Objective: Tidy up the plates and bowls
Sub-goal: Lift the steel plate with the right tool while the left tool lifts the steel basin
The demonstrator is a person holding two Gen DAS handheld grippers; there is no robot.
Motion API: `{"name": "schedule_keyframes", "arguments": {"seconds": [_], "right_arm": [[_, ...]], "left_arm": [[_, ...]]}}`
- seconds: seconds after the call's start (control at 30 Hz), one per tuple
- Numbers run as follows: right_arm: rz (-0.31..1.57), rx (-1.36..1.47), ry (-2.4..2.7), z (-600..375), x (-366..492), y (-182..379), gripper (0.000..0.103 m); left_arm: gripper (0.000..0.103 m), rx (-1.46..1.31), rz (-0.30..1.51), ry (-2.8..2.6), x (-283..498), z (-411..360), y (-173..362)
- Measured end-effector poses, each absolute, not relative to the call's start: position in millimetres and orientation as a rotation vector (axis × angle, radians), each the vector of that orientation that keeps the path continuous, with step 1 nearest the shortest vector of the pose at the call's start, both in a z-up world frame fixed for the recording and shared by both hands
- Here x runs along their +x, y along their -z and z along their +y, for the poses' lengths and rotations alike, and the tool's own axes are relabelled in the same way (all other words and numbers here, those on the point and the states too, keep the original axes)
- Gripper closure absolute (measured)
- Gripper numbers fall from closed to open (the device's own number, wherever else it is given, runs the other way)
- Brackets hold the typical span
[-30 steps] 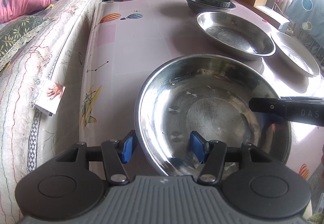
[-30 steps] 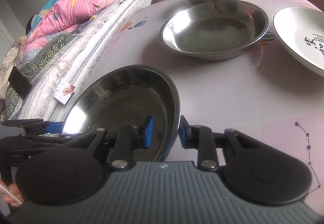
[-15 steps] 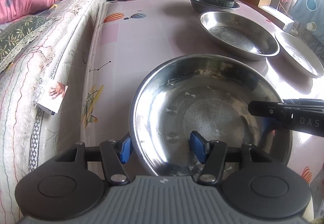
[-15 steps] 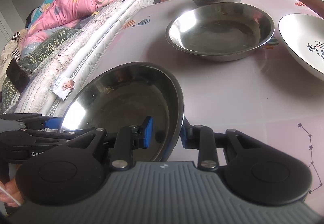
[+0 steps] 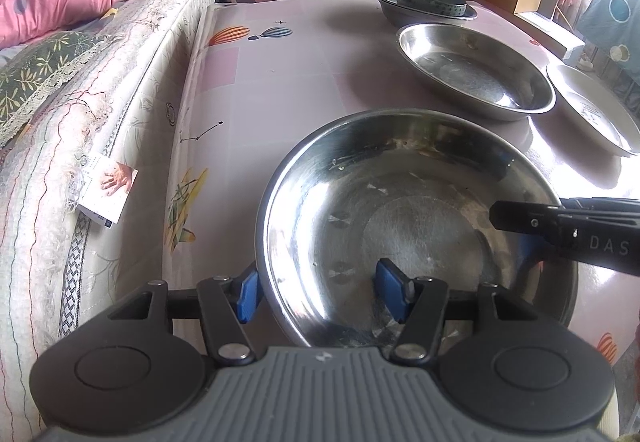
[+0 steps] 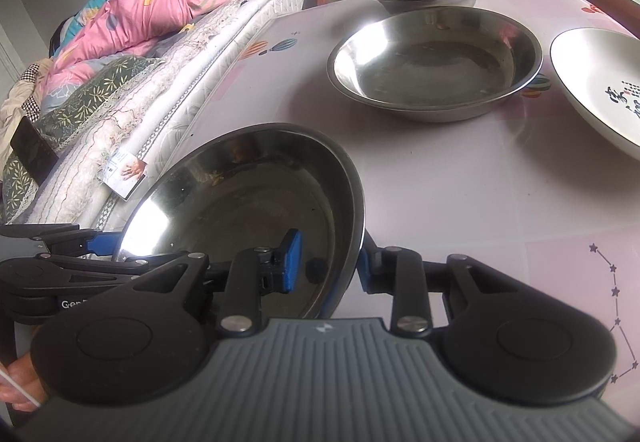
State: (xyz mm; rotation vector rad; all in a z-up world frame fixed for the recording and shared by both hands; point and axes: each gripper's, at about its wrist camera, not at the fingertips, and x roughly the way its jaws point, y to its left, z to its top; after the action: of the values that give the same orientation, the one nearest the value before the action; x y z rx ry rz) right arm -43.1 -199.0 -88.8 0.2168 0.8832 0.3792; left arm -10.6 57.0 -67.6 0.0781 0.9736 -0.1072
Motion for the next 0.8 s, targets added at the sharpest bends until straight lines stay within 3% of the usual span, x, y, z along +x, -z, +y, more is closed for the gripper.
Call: {"name": "schedule_keyframes", "arguments": {"seconds": [0.8], "right_arm": [[0.865, 0.232, -0.36, -207, -47, 82, 0.073]], "left_arm": [[0.043, 0.08, 0.938, 0.127, -17, 50, 52]]}}
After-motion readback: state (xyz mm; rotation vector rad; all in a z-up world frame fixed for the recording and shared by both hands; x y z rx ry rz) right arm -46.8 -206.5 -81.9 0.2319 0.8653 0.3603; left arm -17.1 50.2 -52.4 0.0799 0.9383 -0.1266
